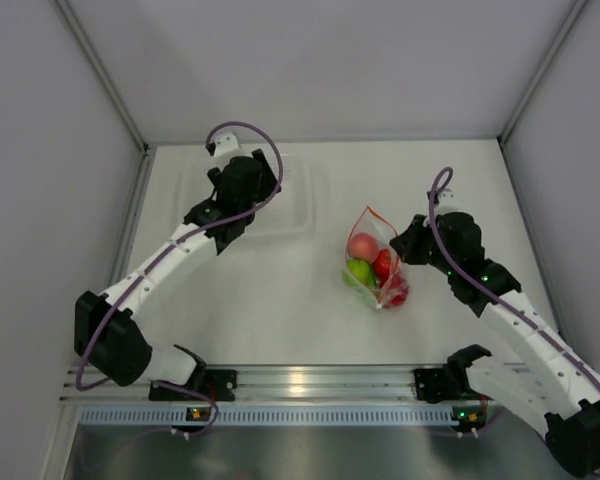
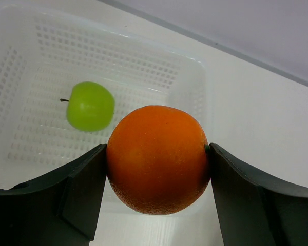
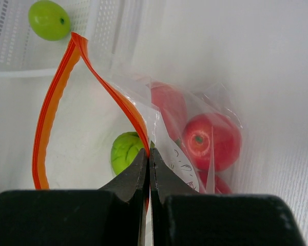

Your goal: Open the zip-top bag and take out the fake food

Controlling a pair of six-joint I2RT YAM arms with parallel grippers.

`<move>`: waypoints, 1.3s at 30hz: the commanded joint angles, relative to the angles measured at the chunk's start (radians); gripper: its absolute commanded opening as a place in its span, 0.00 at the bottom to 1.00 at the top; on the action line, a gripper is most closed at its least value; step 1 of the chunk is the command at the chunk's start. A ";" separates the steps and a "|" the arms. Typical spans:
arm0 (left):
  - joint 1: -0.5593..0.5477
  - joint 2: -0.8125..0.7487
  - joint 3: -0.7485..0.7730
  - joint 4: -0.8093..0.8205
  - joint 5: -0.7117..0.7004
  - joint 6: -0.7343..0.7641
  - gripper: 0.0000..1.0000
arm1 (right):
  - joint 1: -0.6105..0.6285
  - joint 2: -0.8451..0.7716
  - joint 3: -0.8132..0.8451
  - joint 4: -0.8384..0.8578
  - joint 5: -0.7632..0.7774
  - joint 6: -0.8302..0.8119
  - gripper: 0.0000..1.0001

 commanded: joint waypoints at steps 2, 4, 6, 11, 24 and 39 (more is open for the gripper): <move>0.098 0.102 0.021 -0.016 0.108 0.007 0.00 | 0.016 -0.033 0.018 0.010 -0.007 -0.023 0.00; 0.135 0.137 0.030 -0.016 0.137 0.000 0.03 | 0.015 -0.038 0.024 -0.004 -0.010 -0.026 0.00; 0.168 0.199 0.044 -0.016 0.162 -0.005 0.08 | 0.015 -0.048 0.029 -0.007 -0.017 -0.024 0.00; 0.221 0.340 0.089 -0.018 0.265 -0.019 0.11 | 0.015 -0.067 0.033 -0.021 -0.030 -0.018 0.00; 0.261 0.380 0.118 -0.018 0.332 -0.030 0.89 | 0.015 -0.099 0.019 -0.044 -0.029 -0.026 0.00; 0.177 0.070 0.043 -0.016 0.507 -0.036 0.98 | 0.016 -0.058 0.045 -0.047 0.025 -0.010 0.00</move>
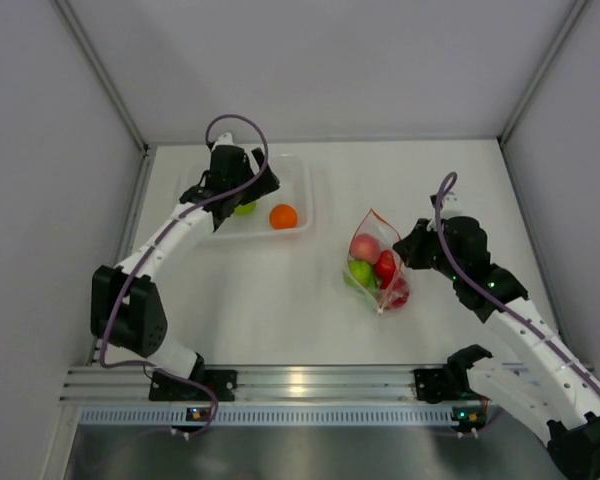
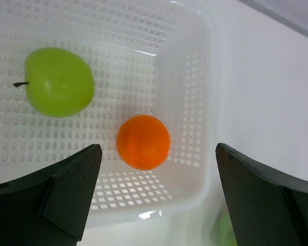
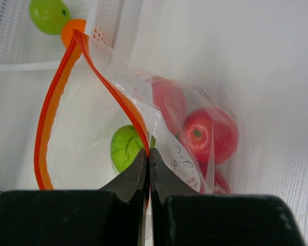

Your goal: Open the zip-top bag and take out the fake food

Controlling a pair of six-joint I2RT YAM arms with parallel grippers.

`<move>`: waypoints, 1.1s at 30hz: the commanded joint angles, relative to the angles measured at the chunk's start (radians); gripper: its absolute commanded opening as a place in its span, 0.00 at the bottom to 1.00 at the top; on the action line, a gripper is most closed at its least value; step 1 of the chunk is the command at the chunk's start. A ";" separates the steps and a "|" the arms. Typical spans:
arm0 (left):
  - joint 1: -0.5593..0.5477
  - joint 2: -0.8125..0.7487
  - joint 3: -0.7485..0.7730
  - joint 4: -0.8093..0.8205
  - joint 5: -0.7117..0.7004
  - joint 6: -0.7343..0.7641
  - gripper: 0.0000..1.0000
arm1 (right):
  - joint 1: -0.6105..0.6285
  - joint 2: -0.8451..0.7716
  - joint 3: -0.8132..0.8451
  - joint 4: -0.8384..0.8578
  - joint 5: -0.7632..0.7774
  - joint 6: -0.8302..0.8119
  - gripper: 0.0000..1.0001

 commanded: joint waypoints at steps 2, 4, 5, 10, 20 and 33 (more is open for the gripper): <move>-0.110 -0.175 -0.026 0.034 0.035 -0.013 0.98 | 0.016 0.003 0.050 0.010 0.046 0.014 0.00; -0.192 -0.230 -0.035 0.034 -0.009 -0.018 0.97 | 0.019 0.003 0.057 0.010 0.054 0.023 0.00; -0.218 -0.247 -0.036 0.034 -0.026 -0.020 0.97 | 0.019 0.003 0.059 0.008 0.054 0.025 0.00; -0.403 -0.312 -0.021 0.035 -0.101 -0.017 0.93 | 0.027 -0.009 0.057 0.008 0.052 0.037 0.00; -0.657 -0.217 0.080 0.052 -0.124 -0.037 0.72 | 0.035 -0.060 0.024 0.053 0.048 0.077 0.00; -0.767 0.075 0.169 0.088 -0.213 -0.055 0.38 | 0.052 -0.127 -0.001 0.089 0.080 0.123 0.00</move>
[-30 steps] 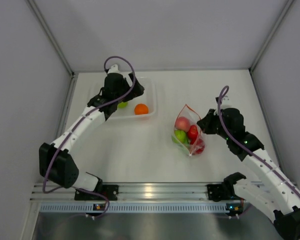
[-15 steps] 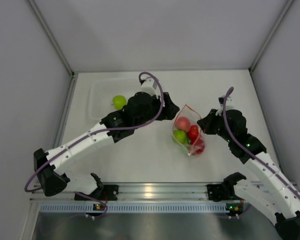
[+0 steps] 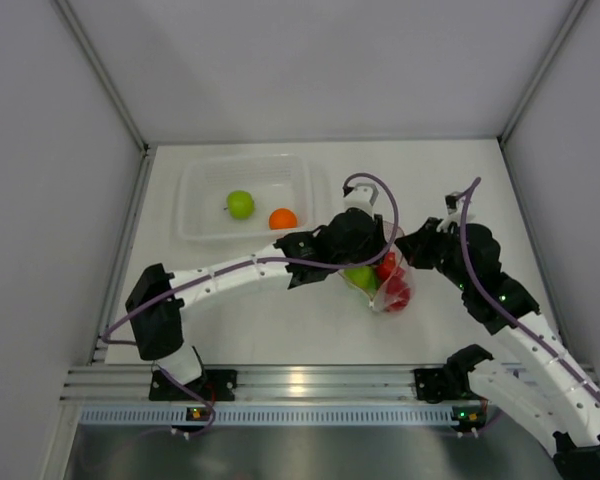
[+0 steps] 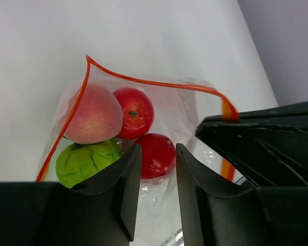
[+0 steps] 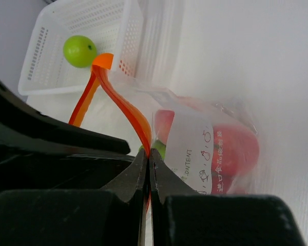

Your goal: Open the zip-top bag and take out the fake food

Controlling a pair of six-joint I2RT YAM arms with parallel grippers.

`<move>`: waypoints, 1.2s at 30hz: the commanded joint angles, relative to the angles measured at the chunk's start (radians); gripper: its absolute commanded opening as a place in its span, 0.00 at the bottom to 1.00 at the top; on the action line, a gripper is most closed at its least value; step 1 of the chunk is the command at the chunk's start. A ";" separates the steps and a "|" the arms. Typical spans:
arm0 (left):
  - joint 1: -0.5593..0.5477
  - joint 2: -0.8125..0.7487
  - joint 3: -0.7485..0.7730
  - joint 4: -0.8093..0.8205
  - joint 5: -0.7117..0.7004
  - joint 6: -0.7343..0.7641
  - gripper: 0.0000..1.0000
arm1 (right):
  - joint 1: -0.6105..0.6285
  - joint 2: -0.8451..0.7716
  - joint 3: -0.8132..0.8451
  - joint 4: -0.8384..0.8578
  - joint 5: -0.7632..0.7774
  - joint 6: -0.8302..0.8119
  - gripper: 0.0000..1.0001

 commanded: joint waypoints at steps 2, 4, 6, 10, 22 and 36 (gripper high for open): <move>-0.019 0.064 0.054 0.041 -0.083 0.008 0.38 | 0.018 -0.052 -0.001 0.060 0.061 0.014 0.00; -0.022 0.080 0.043 0.041 -0.100 0.002 0.38 | 0.017 -0.072 -0.004 0.050 0.081 0.011 0.00; -0.024 0.100 0.029 0.038 -0.128 -0.002 0.38 | 0.017 -0.088 -0.012 0.046 0.082 0.010 0.00; -0.025 0.129 0.032 0.001 -0.154 -0.009 0.39 | 0.017 -0.096 -0.025 0.032 0.093 -0.003 0.00; -0.014 0.299 0.119 -0.021 -0.123 -0.004 0.63 | 0.018 -0.113 -0.133 0.100 0.042 0.025 0.00; -0.018 0.337 0.146 -0.146 -0.126 0.031 0.77 | 0.017 -0.134 -0.122 0.029 0.140 -0.020 0.00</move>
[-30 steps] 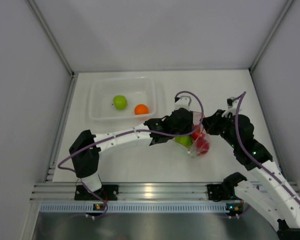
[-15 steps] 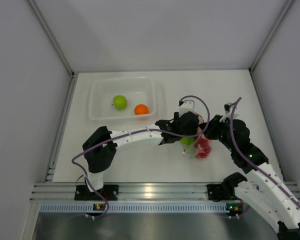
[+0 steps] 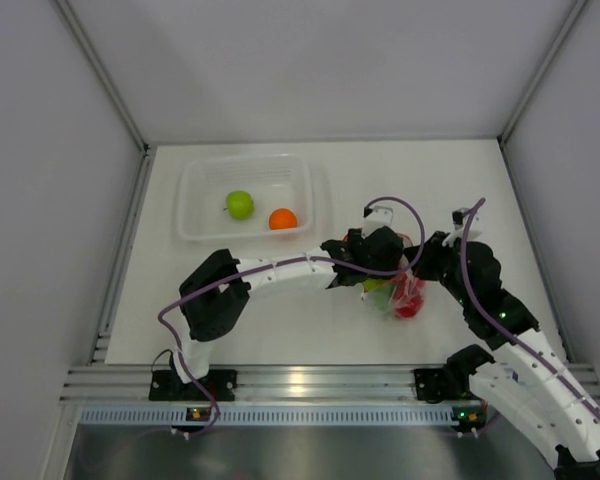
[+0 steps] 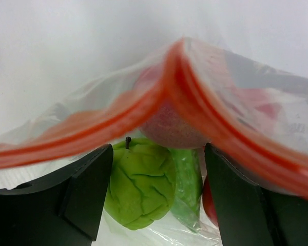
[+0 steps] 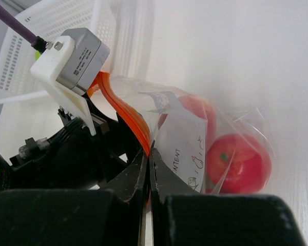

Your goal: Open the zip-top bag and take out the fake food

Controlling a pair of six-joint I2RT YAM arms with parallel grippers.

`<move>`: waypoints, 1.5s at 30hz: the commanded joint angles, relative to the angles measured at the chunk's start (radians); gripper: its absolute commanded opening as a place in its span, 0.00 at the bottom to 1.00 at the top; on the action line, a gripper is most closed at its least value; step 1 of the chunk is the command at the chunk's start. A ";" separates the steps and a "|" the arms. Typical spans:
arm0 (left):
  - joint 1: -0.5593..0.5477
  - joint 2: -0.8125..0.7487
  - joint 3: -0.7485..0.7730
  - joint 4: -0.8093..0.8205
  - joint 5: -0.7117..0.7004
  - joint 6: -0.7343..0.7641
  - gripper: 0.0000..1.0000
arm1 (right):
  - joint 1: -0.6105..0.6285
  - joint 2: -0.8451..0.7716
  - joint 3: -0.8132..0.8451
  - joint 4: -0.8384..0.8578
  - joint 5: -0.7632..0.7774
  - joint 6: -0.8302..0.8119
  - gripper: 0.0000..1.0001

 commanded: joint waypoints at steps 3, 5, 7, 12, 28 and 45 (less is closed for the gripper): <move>-0.001 -0.020 0.043 -0.104 0.019 0.055 0.81 | 0.016 0.017 0.011 0.008 0.045 -0.022 0.00; -0.001 -0.019 0.052 -0.142 0.011 0.062 0.83 | 0.016 0.037 0.013 0.005 0.046 -0.033 0.00; -0.001 -0.017 0.049 -0.144 -0.010 0.062 0.86 | 0.016 0.038 0.008 0.013 0.036 -0.031 0.00; 0.000 -0.004 0.054 -0.145 0.058 0.066 0.89 | 0.016 0.046 0.009 0.004 0.026 -0.042 0.00; -0.005 0.004 -0.001 -0.293 0.068 0.078 0.94 | 0.017 0.055 0.026 0.005 0.037 -0.051 0.00; -0.032 -0.049 0.014 -0.250 0.037 0.039 0.10 | 0.019 0.046 -0.001 0.054 -0.067 -0.065 0.00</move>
